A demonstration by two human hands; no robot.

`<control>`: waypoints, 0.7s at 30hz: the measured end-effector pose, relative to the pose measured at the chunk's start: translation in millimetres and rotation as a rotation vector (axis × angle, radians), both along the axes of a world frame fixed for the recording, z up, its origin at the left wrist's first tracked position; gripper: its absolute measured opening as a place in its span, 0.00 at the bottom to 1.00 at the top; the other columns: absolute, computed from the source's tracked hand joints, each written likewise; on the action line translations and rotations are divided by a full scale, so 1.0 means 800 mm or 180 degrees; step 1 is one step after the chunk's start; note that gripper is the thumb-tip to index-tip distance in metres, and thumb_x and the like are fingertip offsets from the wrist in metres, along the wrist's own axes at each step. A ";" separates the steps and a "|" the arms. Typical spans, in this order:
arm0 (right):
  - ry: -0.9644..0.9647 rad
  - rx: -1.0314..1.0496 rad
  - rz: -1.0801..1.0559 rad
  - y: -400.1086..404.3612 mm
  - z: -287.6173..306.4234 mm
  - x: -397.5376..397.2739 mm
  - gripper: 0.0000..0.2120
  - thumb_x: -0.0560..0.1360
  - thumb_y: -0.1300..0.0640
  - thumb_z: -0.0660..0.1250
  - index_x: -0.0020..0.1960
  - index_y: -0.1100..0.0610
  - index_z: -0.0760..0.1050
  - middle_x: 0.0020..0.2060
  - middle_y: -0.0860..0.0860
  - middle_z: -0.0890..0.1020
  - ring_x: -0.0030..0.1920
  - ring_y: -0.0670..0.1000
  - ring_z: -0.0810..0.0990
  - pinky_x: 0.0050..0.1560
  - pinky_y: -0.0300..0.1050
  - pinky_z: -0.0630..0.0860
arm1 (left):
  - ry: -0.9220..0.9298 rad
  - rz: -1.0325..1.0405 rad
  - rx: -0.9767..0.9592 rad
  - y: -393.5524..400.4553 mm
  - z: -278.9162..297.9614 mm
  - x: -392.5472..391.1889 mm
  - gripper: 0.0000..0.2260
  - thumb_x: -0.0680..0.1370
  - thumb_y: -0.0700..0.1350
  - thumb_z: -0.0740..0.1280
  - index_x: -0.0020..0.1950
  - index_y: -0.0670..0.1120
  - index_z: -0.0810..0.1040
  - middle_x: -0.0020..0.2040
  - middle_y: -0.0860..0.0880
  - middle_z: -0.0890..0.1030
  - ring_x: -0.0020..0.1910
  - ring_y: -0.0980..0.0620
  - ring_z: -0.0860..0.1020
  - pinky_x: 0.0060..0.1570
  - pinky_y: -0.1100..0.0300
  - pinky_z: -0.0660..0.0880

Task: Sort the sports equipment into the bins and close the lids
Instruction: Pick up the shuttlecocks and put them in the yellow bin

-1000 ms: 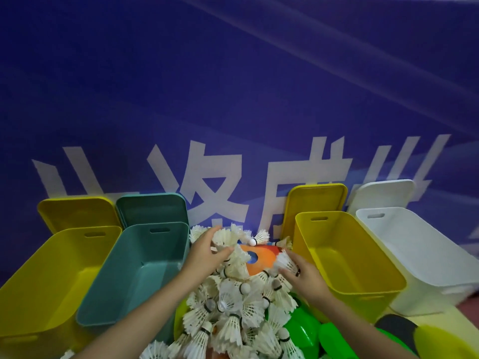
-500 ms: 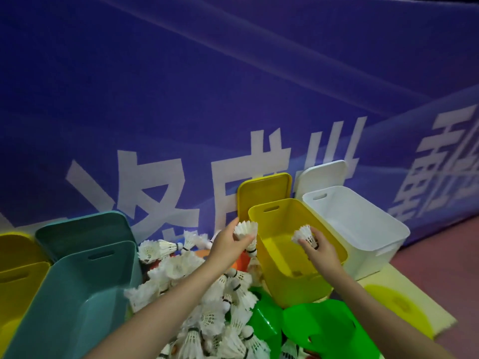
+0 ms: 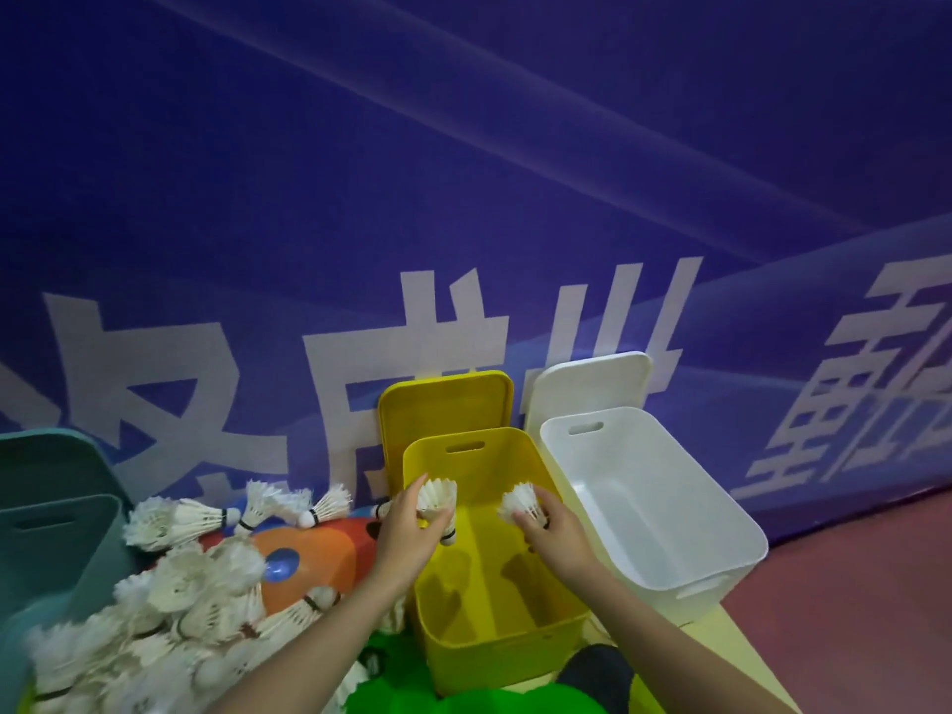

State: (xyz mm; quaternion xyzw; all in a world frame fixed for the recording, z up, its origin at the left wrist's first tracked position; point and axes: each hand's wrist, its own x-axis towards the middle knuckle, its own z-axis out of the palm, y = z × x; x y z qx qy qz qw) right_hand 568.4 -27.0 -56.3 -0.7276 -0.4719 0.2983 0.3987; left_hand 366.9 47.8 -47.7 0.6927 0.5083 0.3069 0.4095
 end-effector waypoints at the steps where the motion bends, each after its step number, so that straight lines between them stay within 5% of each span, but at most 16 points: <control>1: 0.0020 -0.0094 0.0096 0.011 -0.006 0.003 0.24 0.76 0.46 0.66 0.70 0.53 0.69 0.57 0.50 0.80 0.53 0.54 0.80 0.56 0.56 0.77 | 0.0058 0.0060 -0.0051 0.004 -0.006 0.005 0.27 0.77 0.52 0.68 0.73 0.51 0.65 0.71 0.47 0.69 0.67 0.52 0.68 0.63 0.56 0.67; 6: -0.0180 -0.0732 0.0410 0.066 -0.045 0.010 0.21 0.81 0.55 0.59 0.72 0.59 0.63 0.63 0.56 0.76 0.59 0.56 0.77 0.44 0.38 0.68 | 0.0337 0.0083 -0.0062 0.029 -0.024 0.012 0.27 0.76 0.55 0.68 0.73 0.52 0.66 0.68 0.51 0.72 0.63 0.55 0.70 0.60 0.59 0.69; 10: 0.0058 -0.1032 0.0211 0.104 -0.084 0.013 0.20 0.81 0.58 0.60 0.71 0.61 0.64 0.63 0.60 0.76 0.61 0.59 0.76 0.53 0.44 0.72 | 0.0573 -0.0049 0.0036 0.053 -0.029 0.011 0.28 0.76 0.57 0.67 0.73 0.55 0.65 0.61 0.56 0.71 0.61 0.56 0.71 0.56 0.60 0.71; 14: 0.0331 -0.1056 0.0037 0.143 -0.124 0.017 0.19 0.77 0.59 0.66 0.67 0.59 0.70 0.60 0.58 0.79 0.58 0.60 0.78 0.57 0.49 0.75 | 0.0910 -0.0297 0.0169 0.083 -0.033 0.015 0.28 0.76 0.57 0.67 0.75 0.55 0.63 0.65 0.54 0.70 0.64 0.55 0.71 0.57 0.60 0.71; 21: -0.0524 -0.1016 0.0069 0.164 -0.179 0.020 0.21 0.80 0.52 0.60 0.72 0.53 0.66 0.63 0.55 0.76 0.62 0.57 0.75 0.59 0.48 0.71 | 0.1132 -0.0400 0.0132 0.116 -0.046 0.040 0.29 0.77 0.54 0.66 0.76 0.53 0.60 0.65 0.50 0.70 0.62 0.51 0.72 0.58 0.57 0.71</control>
